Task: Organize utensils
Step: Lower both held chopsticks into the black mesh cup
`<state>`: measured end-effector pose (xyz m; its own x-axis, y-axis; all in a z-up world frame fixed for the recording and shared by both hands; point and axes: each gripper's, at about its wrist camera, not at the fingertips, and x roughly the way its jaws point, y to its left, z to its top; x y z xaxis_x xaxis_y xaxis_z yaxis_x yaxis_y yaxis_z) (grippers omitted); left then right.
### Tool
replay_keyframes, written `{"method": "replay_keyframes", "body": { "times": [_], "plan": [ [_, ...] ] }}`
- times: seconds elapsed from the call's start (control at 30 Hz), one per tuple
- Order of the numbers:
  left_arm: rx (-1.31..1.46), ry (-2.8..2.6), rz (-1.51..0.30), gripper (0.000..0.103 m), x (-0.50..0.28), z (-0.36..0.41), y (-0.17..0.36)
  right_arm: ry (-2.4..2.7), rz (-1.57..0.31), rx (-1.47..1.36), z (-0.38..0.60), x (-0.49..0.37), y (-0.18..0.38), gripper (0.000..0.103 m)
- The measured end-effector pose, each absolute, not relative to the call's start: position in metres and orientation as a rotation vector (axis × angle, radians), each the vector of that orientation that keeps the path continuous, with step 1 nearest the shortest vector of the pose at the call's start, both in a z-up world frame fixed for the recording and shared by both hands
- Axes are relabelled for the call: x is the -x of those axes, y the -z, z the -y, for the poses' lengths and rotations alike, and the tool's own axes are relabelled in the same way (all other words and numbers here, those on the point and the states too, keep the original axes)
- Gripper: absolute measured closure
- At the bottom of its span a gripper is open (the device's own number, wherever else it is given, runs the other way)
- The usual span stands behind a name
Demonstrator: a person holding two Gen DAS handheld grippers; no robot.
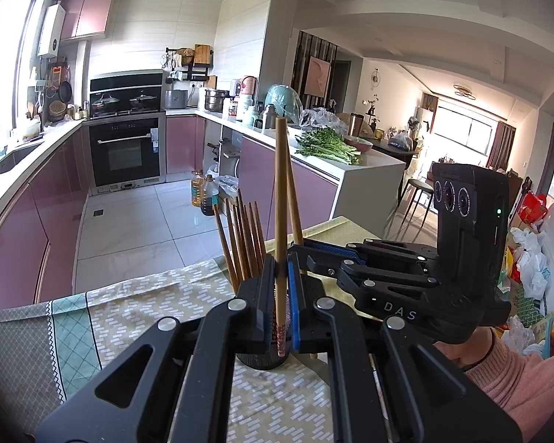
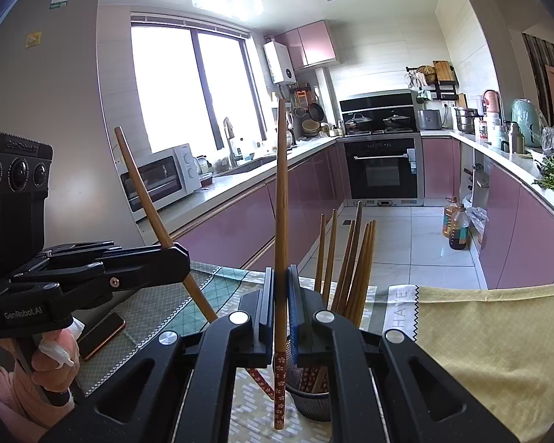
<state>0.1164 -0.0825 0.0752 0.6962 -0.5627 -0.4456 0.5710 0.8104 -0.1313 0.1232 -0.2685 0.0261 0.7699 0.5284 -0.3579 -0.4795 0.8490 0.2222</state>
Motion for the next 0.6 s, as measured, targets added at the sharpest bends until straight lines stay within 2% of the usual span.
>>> {"method": "replay_keyframes", "body": {
  "times": [0.6],
  "plan": [
    [-0.027, 0.59, -0.445, 0.095, -0.126, 0.071, -0.082, -0.502, -0.388, -0.142, 0.264, -0.144, -0.027, 0.097]
  ]
}}
